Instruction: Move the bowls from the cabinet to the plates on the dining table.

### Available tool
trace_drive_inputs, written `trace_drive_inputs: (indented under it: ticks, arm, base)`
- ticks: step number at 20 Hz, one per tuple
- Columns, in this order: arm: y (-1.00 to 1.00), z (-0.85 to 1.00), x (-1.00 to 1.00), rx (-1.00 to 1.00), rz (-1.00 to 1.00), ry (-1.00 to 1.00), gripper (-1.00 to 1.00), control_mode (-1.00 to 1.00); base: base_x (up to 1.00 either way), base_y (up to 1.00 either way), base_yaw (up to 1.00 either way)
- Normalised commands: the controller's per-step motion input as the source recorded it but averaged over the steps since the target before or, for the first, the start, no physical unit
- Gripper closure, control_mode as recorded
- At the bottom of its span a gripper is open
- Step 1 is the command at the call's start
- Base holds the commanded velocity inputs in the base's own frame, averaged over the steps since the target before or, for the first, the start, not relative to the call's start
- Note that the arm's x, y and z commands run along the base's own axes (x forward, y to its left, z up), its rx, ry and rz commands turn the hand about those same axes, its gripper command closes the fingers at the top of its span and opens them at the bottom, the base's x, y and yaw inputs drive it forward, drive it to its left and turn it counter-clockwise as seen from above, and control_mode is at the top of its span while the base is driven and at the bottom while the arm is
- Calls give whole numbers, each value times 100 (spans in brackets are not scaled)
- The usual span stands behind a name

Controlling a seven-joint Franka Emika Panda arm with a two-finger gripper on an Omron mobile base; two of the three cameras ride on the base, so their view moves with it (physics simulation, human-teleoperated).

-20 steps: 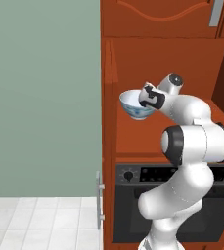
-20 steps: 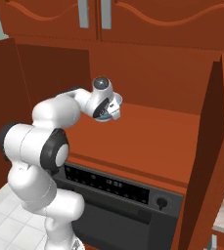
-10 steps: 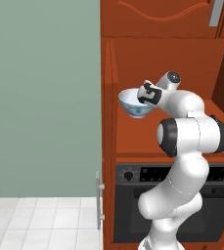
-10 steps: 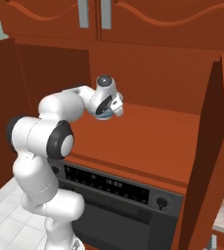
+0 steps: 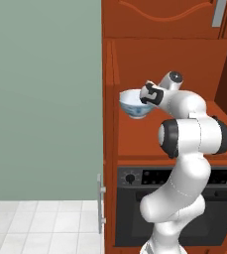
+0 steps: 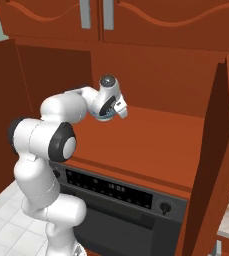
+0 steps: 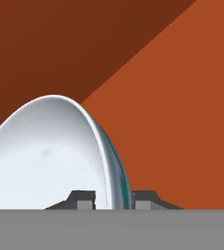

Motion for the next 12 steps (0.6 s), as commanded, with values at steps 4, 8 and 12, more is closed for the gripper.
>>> trace_drive_inputs:
  ticks: [4,8,12]
  arm:
    - [-8,3,-18,1,0,-3,100,-100]
    - [-20,12,-62,2,0,-11,100,-100]
    - [-17,7,-78,0,3,-10,100,-100]
  base:
    - [0,0,0]
    - [0,0,0]
    - [0,0,0]
